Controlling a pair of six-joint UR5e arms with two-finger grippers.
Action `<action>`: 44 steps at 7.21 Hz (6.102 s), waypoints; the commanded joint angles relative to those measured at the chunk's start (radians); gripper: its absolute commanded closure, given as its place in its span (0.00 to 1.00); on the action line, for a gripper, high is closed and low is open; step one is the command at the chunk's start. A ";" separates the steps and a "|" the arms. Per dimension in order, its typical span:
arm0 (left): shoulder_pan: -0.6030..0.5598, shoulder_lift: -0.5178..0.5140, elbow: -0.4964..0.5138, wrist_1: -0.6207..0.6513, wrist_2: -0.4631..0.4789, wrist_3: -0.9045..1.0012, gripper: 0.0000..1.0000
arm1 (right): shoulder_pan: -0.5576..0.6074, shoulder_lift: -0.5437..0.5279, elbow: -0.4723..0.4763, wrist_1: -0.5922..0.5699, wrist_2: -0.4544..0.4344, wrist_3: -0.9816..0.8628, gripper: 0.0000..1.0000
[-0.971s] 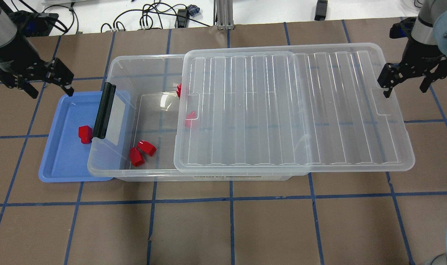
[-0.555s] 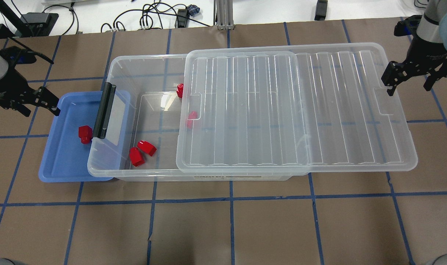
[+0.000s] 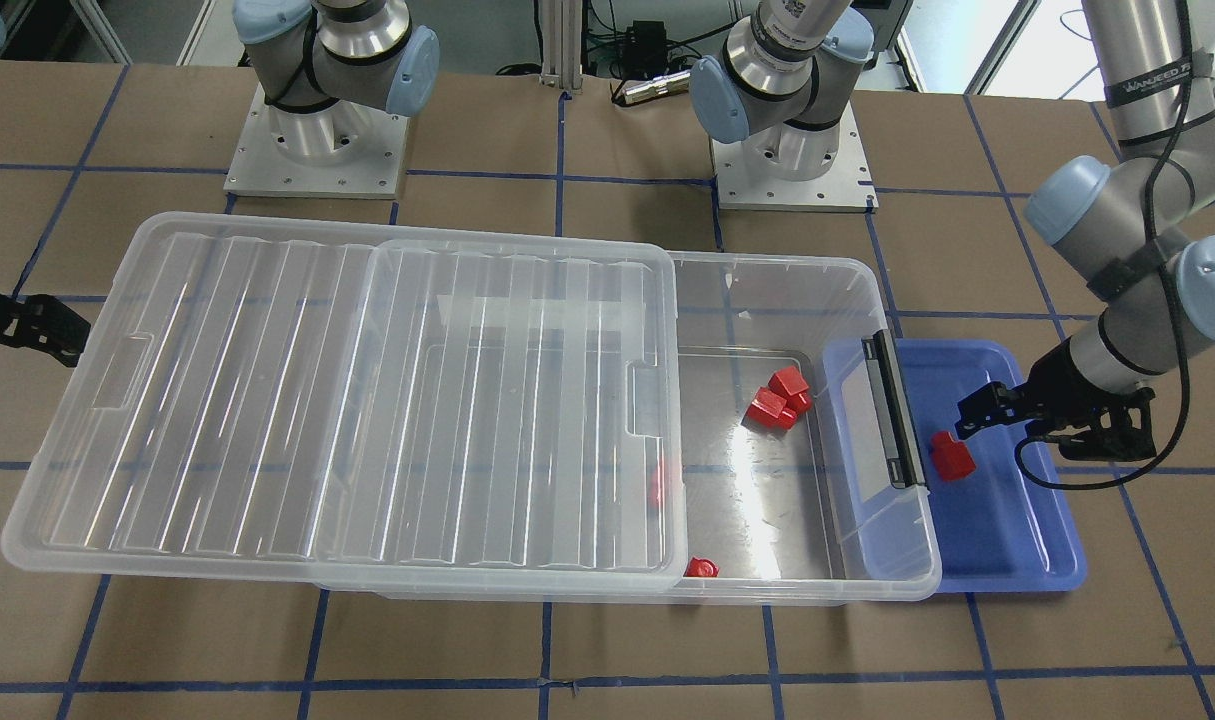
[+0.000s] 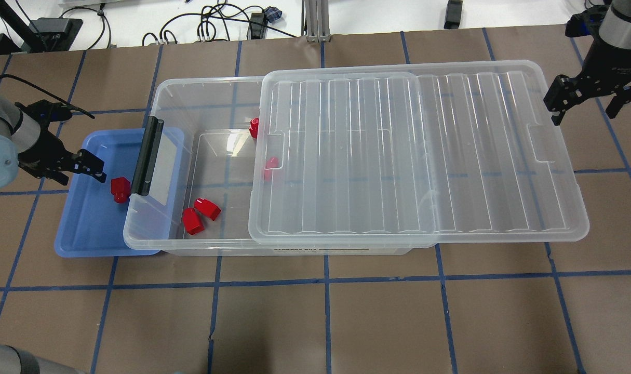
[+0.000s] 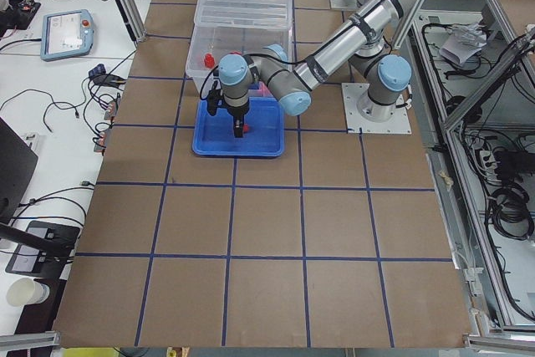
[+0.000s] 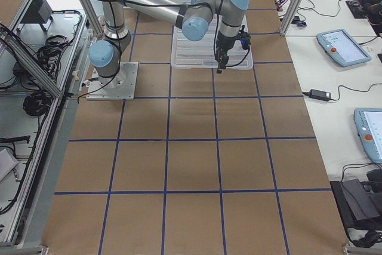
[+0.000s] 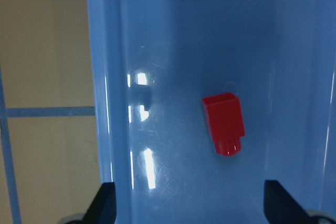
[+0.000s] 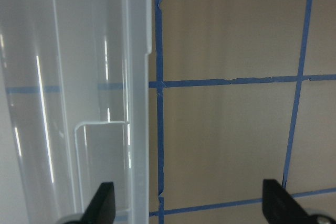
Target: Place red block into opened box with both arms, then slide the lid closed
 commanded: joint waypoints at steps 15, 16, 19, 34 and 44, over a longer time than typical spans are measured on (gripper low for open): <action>-0.042 0.014 0.301 -0.389 0.016 -0.109 1.00 | 0.020 -0.054 0.000 0.077 0.058 0.017 0.00; -0.111 0.035 0.375 -0.504 0.021 -0.145 1.00 | 0.020 -0.051 0.001 0.075 0.055 0.017 0.00; -0.345 0.053 0.405 -0.513 0.036 -0.401 1.00 | 0.020 -0.049 0.012 0.077 0.055 0.029 0.00; -0.485 0.015 0.156 -0.136 0.033 -0.465 0.00 | 0.020 -0.043 0.017 0.075 0.057 0.029 0.00; -0.568 0.247 0.379 -0.561 0.094 -0.469 0.00 | -0.106 0.047 0.018 -0.003 0.019 -0.013 0.00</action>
